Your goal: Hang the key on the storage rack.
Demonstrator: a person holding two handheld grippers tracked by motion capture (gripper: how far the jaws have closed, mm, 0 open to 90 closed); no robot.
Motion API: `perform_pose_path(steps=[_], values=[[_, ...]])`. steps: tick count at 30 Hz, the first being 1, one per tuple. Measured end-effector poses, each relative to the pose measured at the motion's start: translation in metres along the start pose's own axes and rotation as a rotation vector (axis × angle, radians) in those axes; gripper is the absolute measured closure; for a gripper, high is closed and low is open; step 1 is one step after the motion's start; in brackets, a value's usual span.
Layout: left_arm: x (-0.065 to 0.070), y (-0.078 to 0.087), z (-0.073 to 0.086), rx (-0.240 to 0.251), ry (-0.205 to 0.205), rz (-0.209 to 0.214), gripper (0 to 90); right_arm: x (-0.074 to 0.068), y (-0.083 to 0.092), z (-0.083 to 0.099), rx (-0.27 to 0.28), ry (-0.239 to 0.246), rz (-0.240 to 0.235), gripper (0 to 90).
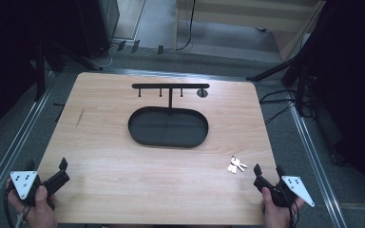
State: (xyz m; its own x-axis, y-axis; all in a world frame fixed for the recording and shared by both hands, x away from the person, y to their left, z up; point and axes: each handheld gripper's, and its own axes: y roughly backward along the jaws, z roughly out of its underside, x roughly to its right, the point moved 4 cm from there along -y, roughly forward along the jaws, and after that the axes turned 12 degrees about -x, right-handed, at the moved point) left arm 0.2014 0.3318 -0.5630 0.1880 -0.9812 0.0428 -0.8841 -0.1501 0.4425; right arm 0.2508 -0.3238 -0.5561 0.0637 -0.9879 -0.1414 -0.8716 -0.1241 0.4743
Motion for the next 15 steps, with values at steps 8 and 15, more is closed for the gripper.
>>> perform_pose_path(steps=[8, 15], values=[[0.000, 0.001, 0.000, 0.002, -0.006, 0.007, 6.9, -0.003, -0.004, -0.002, -0.040, 0.032, 0.002, 23.6], [0.000, 0.001, 0.000, 0.005, -0.004, 0.013, 6.9, -0.015, -0.004, -0.013, -0.150, 0.119, -0.046, 31.3]])
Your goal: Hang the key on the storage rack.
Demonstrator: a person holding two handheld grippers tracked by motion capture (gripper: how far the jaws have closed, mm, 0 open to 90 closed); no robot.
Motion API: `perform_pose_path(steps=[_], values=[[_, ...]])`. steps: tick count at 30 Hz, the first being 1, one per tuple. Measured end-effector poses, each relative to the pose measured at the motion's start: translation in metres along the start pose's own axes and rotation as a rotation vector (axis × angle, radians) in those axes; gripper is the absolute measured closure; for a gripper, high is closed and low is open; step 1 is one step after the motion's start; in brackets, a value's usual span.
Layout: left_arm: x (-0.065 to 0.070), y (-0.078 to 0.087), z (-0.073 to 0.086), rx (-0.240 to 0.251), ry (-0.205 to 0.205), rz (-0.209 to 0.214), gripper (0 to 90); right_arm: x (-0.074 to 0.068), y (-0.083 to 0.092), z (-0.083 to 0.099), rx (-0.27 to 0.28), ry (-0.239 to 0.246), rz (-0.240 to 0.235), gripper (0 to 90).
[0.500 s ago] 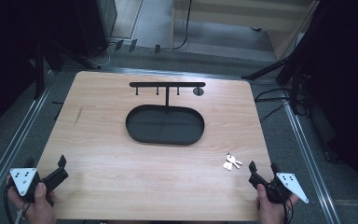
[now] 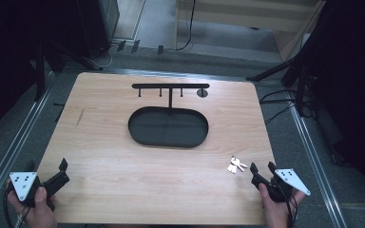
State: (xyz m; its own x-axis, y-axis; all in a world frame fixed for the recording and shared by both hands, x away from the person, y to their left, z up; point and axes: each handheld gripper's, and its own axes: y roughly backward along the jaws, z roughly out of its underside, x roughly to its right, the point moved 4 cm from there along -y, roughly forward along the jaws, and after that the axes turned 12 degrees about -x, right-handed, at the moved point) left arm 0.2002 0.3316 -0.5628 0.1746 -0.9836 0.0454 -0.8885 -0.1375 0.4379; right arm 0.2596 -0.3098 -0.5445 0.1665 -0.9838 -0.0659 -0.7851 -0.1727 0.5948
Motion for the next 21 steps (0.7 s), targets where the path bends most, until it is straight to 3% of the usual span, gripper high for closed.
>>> perform_pose_path(steps=[6, 12, 15, 21], values=[[0.000, 0.000, 0.000, 0.001, -0.009, -0.001, 6.9, -0.008, 0.003, -0.030, -0.111, 0.039, -0.020, 33.0], [0.000, 0.000, 0.000, 0.003, -0.006, 0.000, 6.9, -0.018, -0.002, -0.061, -0.309, 0.080, -0.072, 34.5], [0.000, 0.000, 0.000, 0.003, -0.004, 0.002, 6.9, -0.021, -0.005, -0.076, -0.396, 0.114, -0.055, 34.8], [0.000, 0.001, 0.000, 0.001, -0.001, 0.005, 6.9, -0.031, -0.011, -0.103, -0.546, 0.118, -0.020, 35.2]])
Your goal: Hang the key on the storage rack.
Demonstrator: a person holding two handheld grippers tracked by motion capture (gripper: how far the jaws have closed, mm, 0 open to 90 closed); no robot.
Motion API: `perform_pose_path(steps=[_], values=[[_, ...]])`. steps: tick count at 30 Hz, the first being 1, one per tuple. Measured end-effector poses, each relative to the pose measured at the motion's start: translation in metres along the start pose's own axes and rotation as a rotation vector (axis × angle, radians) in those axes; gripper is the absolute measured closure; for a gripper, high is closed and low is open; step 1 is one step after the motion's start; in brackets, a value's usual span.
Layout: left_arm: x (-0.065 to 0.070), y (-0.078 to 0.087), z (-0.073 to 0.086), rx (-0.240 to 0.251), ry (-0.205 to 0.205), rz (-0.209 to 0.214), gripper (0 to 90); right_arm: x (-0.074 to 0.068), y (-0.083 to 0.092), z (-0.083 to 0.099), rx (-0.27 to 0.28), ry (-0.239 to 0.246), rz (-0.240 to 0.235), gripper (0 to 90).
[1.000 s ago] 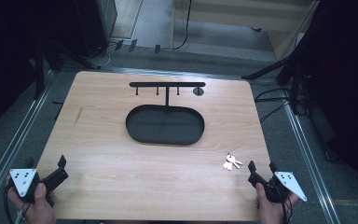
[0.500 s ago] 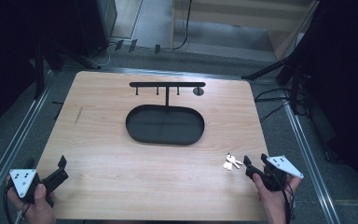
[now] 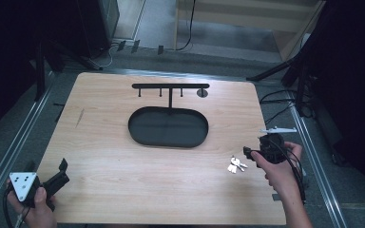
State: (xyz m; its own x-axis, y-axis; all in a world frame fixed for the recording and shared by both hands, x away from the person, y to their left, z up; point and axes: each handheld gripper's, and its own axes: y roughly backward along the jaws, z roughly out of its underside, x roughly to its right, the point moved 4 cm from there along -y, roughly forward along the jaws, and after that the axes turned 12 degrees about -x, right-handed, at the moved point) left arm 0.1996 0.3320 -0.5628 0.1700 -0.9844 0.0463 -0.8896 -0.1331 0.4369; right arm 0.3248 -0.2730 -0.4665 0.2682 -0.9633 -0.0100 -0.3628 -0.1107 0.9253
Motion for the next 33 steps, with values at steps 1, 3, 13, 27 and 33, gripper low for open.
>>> perform_pose_path(steps=[1, 3, 13, 27, 33], values=[[0.000, 0.000, 0.000, 0.000, 0.001, 0.000, 6.9, -0.002, 0.000, -0.003, -0.024, 0.005, 0.006, 34.8], [0.000, 0.000, 0.000, -0.001, 0.001, 0.000, 6.9, -0.003, 0.001, -0.007, -0.045, 0.009, 0.014, 34.8], [0.000, -0.001, 0.000, -0.005, 0.002, 0.002, 6.9, -0.015, -0.012, -0.024, -0.286, -0.003, 0.031, 36.9], [0.000, -0.001, 0.000, -0.010, 0.001, 0.006, 6.9, -0.026, -0.046, -0.030, -0.437, -0.029, 0.053, 26.6], [0.000, -0.001, 0.000, -0.010, 0.005, 0.009, 7.0, -0.023, -0.057, -0.025, -0.463, -0.075, 0.055, 27.6]])
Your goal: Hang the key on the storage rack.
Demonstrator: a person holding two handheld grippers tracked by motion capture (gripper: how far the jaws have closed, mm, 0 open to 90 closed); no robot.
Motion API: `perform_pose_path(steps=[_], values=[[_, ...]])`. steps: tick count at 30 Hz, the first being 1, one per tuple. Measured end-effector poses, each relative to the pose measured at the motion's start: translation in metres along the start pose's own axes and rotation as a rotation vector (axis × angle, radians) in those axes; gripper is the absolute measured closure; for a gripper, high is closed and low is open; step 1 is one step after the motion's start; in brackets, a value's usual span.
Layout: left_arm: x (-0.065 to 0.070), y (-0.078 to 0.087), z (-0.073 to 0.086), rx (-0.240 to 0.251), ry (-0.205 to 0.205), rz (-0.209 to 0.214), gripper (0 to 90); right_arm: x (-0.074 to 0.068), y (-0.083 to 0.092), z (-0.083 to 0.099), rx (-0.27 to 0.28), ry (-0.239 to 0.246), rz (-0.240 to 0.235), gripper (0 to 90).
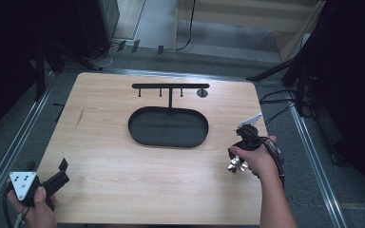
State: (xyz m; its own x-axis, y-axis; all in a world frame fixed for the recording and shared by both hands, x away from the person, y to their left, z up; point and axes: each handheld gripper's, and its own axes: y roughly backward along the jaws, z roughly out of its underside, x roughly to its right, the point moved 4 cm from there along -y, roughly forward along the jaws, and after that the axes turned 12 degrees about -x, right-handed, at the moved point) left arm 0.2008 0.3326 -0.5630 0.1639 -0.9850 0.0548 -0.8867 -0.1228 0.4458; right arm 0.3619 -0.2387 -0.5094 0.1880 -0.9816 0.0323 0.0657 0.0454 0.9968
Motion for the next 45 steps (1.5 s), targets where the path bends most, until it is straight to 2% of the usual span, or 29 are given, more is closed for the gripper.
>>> perform_pose_path(steps=[6, 14, 18, 22, 24, 27, 28, 31, 36, 38, 41, 42, 44, 45], values=[[0.000, -0.001, 0.000, -0.006, -0.001, 0.001, 7.0, 0.002, -0.009, 0.000, -0.038, -0.026, -0.014, 29.5], [0.000, -0.001, 0.000, -0.007, -0.001, 0.001, 7.0, -0.004, -0.021, -0.003, -0.058, -0.021, -0.022, 29.1], [0.000, -0.001, 0.000, -0.011, -0.002, 0.001, 7.0, -0.003, -0.027, -0.001, -0.072, -0.025, -0.020, 28.7], [0.000, -0.001, 0.000, -0.011, -0.002, 0.001, 7.0, -0.001, -0.031, 0.000, -0.063, -0.018, -0.019, 28.7], [0.000, -0.001, 0.000, -0.009, -0.001, 0.001, 7.0, 0.000, -0.033, 0.002, -0.042, 0.002, -0.010, 33.5], [0.000, -0.001, 0.000, -0.008, -0.002, 0.002, 7.0, -0.001, -0.034, 0.004, -0.037, 0.012, -0.031, 36.9], [0.000, -0.001, 0.000, -0.010, -0.002, 0.001, 7.0, -0.001, -0.036, 0.005, -0.044, 0.025, -0.044, 40.6], [0.000, -0.001, 0.000, -0.011, -0.005, -0.002, 7.0, 0.000, -0.036, 0.006, -0.048, 0.009, -0.064, 42.7], [0.000, -0.001, 0.000, -0.011, -0.004, -0.002, 7.0, 0.004, -0.035, 0.009, -0.066, 0.015, -0.066, 58.4], [0.000, -0.001, 0.000, -0.011, -0.005, -0.001, 7.0, 0.005, -0.034, 0.010, -0.065, 0.029, -0.065, 66.3], [0.000, -0.001, 0.000, -0.010, -0.004, 0.000, 7.0, 0.009, -0.031, 0.011, -0.050, 0.028, -0.024, 71.1], [0.000, -0.001, 0.000, -0.010, -0.004, 0.000, 7.0, 0.009, -0.031, 0.011, -0.050, 0.028, -0.024, 71.1], [0.000, -0.001, 0.000, -0.012, -0.002, 0.001, 7.0, 0.012, -0.027, 0.010, -0.032, 0.006, -0.061, 61.5], [0.000, -0.001, 0.000, -0.012, -0.002, 0.001, 7.0, 0.012, -0.027, 0.010, -0.032, 0.006, -0.061, 61.5]])
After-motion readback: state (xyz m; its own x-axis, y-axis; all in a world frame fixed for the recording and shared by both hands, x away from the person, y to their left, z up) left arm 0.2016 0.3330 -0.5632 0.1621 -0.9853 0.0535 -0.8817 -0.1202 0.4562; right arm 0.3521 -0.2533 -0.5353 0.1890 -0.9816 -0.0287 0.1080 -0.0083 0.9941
